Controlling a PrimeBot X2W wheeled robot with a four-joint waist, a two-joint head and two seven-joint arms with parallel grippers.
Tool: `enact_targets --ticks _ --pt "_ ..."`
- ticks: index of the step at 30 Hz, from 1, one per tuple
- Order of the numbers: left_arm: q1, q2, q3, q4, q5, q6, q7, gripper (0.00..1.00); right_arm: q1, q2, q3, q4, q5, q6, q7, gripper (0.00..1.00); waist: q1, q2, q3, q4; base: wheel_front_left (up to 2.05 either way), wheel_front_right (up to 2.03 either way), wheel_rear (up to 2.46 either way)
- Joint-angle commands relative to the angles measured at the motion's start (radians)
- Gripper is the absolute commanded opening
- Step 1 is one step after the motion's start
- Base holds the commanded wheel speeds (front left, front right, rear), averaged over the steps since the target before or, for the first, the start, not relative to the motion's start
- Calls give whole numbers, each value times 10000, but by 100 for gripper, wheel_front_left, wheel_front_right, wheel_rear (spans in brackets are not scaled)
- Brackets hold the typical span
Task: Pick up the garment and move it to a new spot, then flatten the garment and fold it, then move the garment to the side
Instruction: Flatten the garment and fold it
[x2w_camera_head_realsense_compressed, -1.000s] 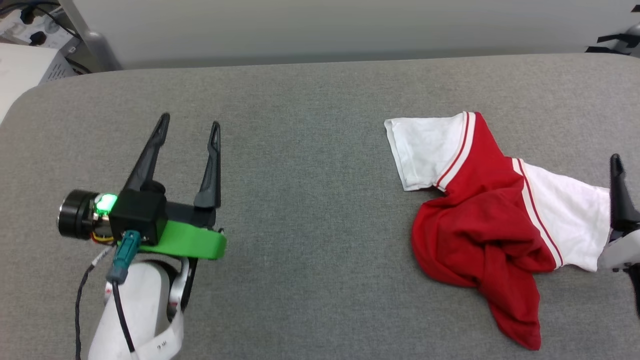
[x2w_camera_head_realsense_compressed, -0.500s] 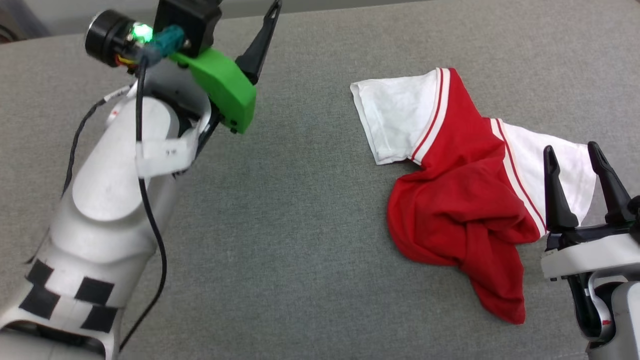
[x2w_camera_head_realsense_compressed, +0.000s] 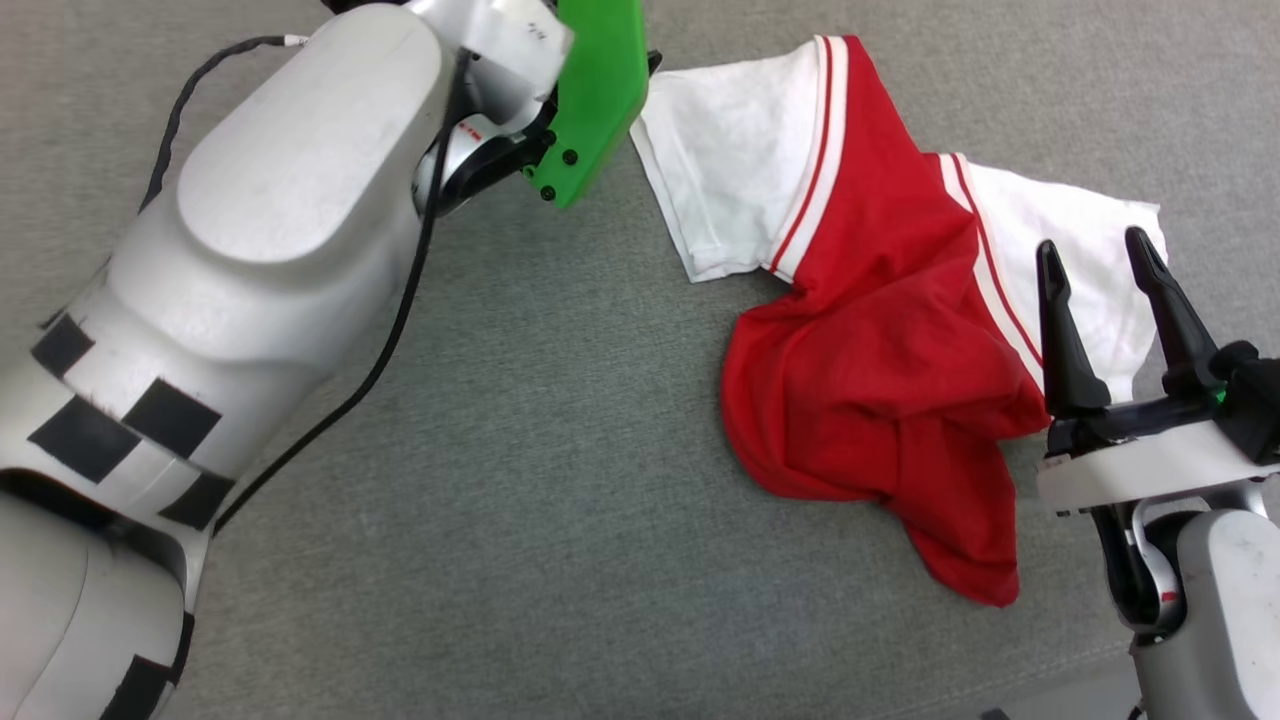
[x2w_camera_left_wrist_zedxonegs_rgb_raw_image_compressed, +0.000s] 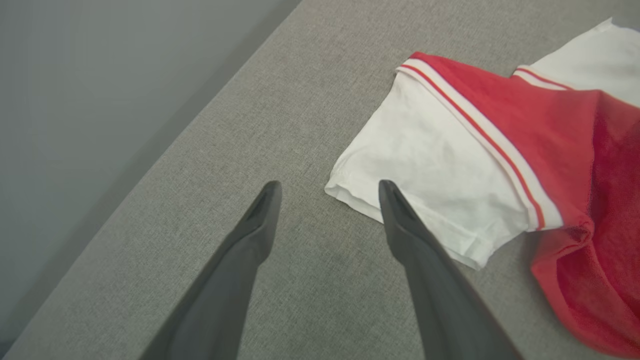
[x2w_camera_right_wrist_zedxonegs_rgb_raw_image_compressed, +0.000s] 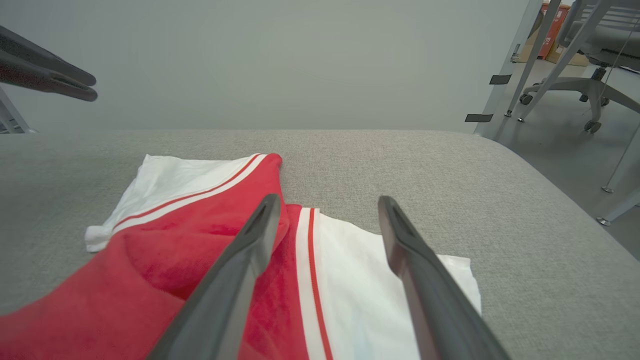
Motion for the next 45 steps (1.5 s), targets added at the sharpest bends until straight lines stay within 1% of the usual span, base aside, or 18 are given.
enact_targets --ticks 1,4,7,9,13,17,22,23,26,29,35,39,42,45 --pt "-375 -31 -369 151 -204 -24 295 100 -243 72 90 42 9 -7 -102 100 -2 -1 599 -569 0 0 0" --pt "-875 -148 -1057 471 -646 -24 764 100 -503 159 254 148 24 -7 -156 100 -2 -1 846 -789 0 0 0" --pt "-1376 -218 -1872 826 -850 -24 1128 100 -744 237 402 280 49 -7 -193 100 -2 -1 1094 -997 0 0 0" --pt "-1626 -236 -2370 1096 -950 -24 1258 100 -884 293 486 370 57 -7 -207 100 -2 -1 1223 -1123 0 0 0" --pt "-1887 -301 -3020 1633 -899 -24 1319 100 -1123 397 559 416 110 -7 -217 100 -2 -1 1425 -1310 0 0 0" --pt "-1642 -235 -3287 1680 -495 -24 2007 100 -1173 435 554 400 118 -7 -219 100 -2 -1 1513 -1392 0 0 0" --pt "-1034 -6 -3305 954 109 -24 2972 100 -1212 418 491 404 128 -7 -220 100 -2 -1 1537 -1381 0 0 0" --pt "-966 73 -3306 785 147 -24 3096 0 -1231 418 484 414 121 -7 -220 100 -2 -1 1528 -1373 0 0 0" --pt "-894 212 -3307 435 204 -25 3148 0 -1265 450 490 412 72 -7 -220 100 -2 -1 1494 -1337 0 0 0" --pt "-954 211 -3308 212 256 -25 2760 0 -1231 449 411 397 22 -7 -221 100 -2 -1 1420 -1196 0 0 0" --pt "-1416 -34 -3309 -79 509 -25 660 0 -979 248 72 475 -89 -7 -221 100 -2 -1 796 -513 0 0 0" --pt "-1561 -29 -3309 -259 225 -25 -841 0 -774 120 -136 560 -105 -7 -221 100 -2 -1 291 -15 0 0 0" --pt "-1614 209 -3309 -276 -87 -25 -1857 0 -601 39 -256 628 -118 -7 -221 100 -2 -1 -29 288 0 0 0" --pt "-1475 591 -3308 -305 -314 -25 -2755 0 -382 -74 -487 728 -107 -7 -221 100 -2 -1 -374 673 0 0 0"
